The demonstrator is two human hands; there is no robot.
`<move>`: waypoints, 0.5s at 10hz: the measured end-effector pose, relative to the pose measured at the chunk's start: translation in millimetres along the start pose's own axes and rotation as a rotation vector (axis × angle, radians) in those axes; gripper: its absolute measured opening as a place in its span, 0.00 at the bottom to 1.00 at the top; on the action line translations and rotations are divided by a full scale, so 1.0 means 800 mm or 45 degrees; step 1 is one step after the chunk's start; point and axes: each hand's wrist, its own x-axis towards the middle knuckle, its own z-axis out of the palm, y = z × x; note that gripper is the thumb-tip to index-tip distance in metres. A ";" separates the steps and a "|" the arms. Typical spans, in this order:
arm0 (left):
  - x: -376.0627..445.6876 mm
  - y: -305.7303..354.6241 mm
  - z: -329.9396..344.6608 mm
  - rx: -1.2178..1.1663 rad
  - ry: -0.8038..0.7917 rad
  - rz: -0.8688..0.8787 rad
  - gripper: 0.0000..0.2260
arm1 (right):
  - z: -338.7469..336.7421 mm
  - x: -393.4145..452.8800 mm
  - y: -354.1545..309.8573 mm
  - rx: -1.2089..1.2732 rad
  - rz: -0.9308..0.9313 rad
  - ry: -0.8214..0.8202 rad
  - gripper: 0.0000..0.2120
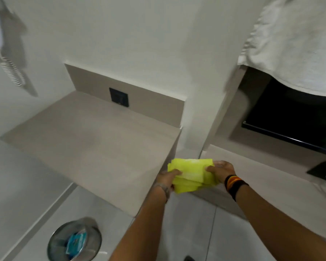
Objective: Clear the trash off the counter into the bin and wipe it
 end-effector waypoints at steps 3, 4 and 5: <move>0.043 -0.053 0.115 0.241 -0.090 -0.019 0.04 | -0.022 0.122 -0.036 -0.530 -0.273 0.316 0.13; 0.049 -0.035 0.098 0.606 0.148 0.180 0.17 | -0.007 0.142 -0.041 -0.570 -0.422 0.279 0.16; 0.040 -0.011 0.071 0.734 0.368 0.391 0.18 | -0.001 0.151 -0.018 -0.451 -0.626 0.240 0.17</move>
